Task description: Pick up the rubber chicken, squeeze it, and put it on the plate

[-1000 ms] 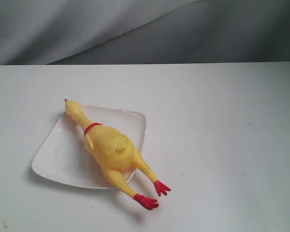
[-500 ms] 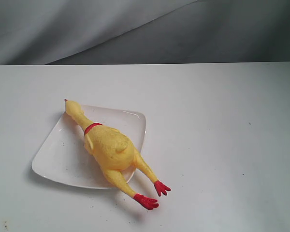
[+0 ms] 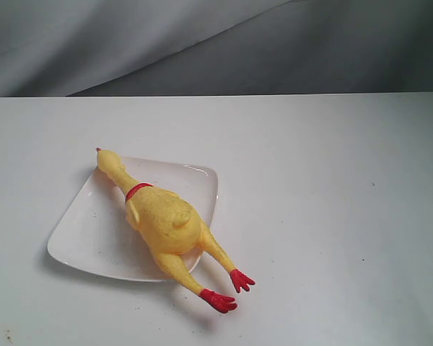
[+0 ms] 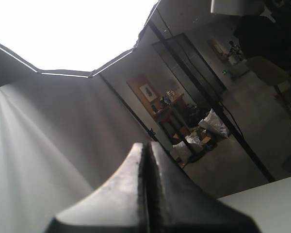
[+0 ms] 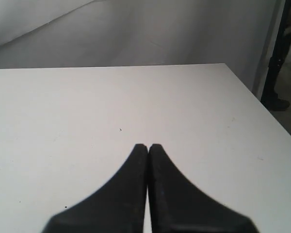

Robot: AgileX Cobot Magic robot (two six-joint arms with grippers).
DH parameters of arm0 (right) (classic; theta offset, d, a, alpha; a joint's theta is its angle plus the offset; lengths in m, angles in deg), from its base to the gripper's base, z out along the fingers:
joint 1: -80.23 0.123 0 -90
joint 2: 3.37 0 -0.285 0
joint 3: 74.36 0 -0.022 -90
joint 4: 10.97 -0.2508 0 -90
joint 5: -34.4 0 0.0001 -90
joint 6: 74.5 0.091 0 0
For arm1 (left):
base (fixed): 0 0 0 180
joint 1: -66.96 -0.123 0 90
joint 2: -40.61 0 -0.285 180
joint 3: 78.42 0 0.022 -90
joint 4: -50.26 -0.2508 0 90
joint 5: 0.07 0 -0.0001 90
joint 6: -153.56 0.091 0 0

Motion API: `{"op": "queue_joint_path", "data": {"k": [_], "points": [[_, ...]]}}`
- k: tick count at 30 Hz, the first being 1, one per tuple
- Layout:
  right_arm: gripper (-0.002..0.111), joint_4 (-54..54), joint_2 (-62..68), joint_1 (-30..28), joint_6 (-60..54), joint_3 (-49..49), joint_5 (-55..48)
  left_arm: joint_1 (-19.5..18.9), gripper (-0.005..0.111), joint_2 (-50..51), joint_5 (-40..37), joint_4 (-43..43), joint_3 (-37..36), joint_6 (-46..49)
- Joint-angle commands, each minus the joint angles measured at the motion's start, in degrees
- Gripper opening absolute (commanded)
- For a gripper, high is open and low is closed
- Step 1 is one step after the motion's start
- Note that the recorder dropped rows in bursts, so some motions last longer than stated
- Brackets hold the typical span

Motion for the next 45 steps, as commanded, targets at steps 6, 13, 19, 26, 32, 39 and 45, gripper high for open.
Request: {"op": "queue_joint_path", "data": {"k": [6, 13, 19, 26, 32, 39, 45], "points": [[0.0, 0.33, -0.24, -0.32, -0.66, 0.21, 0.02, 0.15, 0.0, -0.21, -0.46, 0.31, 0.13, -0.47], [0.0, 0.33, -0.24, -0.32, -0.66, 0.21, 0.02, 0.15, 0.0, -0.21, -0.46, 0.31, 0.13, -0.34], [0.0, 0.33, -0.24, -0.32, -0.41, 0.21, 0.02, 0.15, 0.0, -0.21, -0.46, 0.31, 0.13, -0.34], [0.0, 0.33, -0.24, -0.32, -0.41, 0.21, 0.02, -1.08, 0.0, -0.9, -0.37, 0.31, 0.13, -0.46], [0.0, 0.33, -0.24, -0.32, -0.41, 0.21, 0.02, -11.93, 0.0, -4.58, -0.37, 0.31, 0.13, -0.46], [0.0, 0.33, -0.24, -0.32, -0.41, 0.21, 0.02, -26.08, 0.0, -9.86, -0.47, 0.31, 0.13, -0.35], [0.0, 0.33, -0.24, -0.32, -0.41, 0.21, 0.02, -33.41, 0.0, -14.74, -0.76, 0.31, 0.13, -0.25]]}}
